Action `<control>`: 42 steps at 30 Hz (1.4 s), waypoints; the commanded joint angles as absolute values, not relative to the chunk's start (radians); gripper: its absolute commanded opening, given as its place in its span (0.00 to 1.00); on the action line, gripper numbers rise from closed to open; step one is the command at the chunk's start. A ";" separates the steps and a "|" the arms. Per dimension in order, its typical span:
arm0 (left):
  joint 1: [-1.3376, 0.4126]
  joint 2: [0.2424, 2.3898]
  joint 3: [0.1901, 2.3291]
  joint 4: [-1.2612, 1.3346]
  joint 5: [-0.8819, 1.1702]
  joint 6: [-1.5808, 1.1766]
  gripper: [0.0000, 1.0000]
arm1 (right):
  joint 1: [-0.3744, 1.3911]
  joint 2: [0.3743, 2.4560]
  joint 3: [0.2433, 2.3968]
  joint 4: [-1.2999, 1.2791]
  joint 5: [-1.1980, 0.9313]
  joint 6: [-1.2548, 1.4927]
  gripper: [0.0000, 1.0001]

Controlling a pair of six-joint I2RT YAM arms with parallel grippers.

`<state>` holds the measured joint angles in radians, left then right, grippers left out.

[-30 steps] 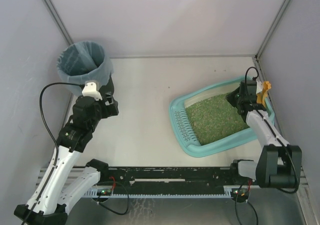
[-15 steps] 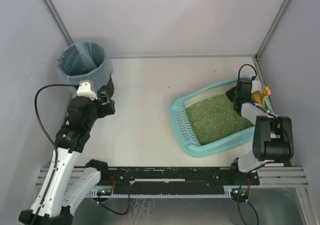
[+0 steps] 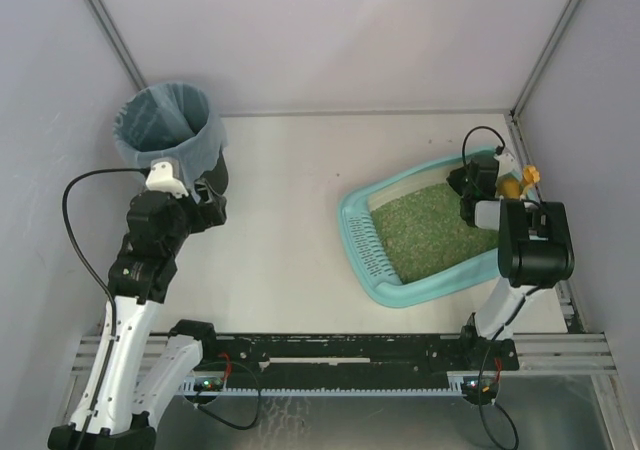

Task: Clean the litter box

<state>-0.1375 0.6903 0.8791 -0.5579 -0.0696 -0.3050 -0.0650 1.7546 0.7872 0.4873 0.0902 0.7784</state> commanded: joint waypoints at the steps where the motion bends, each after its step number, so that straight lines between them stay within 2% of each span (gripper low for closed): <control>1: -0.112 0.677 0.871 -0.502 -0.010 -0.322 0.86 | -0.043 1.853 0.889 0.664 -0.042 0.802 0.00; 8: -0.069 0.685 0.862 -0.481 0.054 -0.327 0.86 | 0.003 1.976 1.078 0.617 -0.164 0.796 0.00; 20: -0.026 0.686 0.853 -0.471 0.086 -0.333 0.86 | 0.185 2.275 1.611 0.396 -0.371 0.701 0.00; 22: -0.025 0.686 0.854 -0.470 0.086 -0.332 0.86 | 0.207 2.282 1.645 0.377 -0.388 0.673 0.00; 29: -0.013 0.682 0.855 -0.473 0.078 -0.334 0.85 | 0.210 2.146 1.558 0.326 -0.304 0.636 0.00; 38: 0.029 0.690 0.885 -0.471 0.056 -0.328 0.85 | 0.202 1.766 1.278 0.212 -0.156 0.528 0.00; 42: 0.029 0.727 0.986 -0.496 0.016 -0.313 0.85 | 0.223 1.591 1.144 0.135 -0.134 0.501 0.01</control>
